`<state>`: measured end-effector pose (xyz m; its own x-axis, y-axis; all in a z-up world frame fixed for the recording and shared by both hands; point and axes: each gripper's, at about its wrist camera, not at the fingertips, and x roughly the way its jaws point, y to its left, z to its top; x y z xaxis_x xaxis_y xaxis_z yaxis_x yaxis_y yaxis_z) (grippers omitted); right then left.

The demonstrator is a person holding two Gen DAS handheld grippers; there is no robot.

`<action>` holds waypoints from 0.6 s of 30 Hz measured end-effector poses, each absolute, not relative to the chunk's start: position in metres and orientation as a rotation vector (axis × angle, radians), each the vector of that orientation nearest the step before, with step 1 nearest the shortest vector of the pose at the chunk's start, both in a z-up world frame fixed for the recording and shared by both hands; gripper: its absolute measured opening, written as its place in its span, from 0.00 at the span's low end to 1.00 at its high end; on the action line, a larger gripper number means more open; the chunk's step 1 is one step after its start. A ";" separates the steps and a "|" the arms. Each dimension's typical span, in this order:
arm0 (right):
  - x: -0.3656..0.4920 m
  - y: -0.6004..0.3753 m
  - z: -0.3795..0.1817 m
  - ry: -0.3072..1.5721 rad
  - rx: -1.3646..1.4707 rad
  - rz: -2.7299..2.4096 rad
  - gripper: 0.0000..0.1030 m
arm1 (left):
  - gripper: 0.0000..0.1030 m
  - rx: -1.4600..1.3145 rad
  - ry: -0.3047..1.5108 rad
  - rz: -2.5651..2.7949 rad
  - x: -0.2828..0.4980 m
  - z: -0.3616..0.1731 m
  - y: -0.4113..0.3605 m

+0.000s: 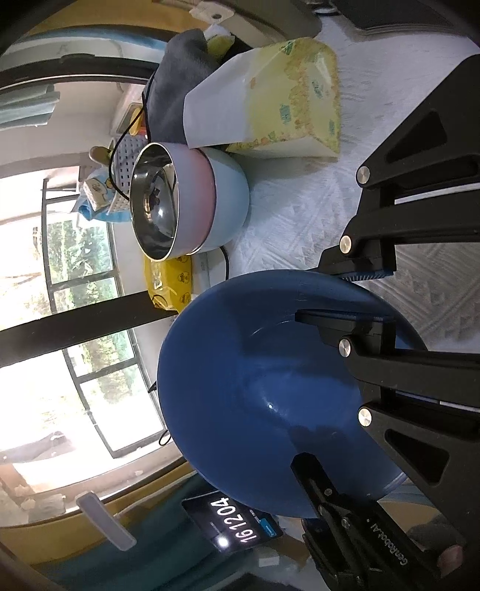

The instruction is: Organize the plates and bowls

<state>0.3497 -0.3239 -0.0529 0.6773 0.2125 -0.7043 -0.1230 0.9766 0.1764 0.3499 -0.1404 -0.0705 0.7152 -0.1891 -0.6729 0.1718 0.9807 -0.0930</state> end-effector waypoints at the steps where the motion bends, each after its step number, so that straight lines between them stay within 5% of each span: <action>1: 0.348 -0.324 -0.052 0.803 0.116 0.189 0.14 | 0.25 -0.025 0.748 -0.200 0.348 -0.070 -0.140; 18: 0.314 -0.317 -0.044 0.801 0.108 0.186 0.14 | 0.25 -0.051 0.774 -0.215 0.308 -0.076 -0.131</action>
<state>0.3143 -0.3169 -0.0436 0.6811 0.2063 -0.7025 -0.1251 0.9782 0.1660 0.3085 -0.1307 -0.0755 0.6943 -0.2115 -0.6880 0.1737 0.9768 -0.1249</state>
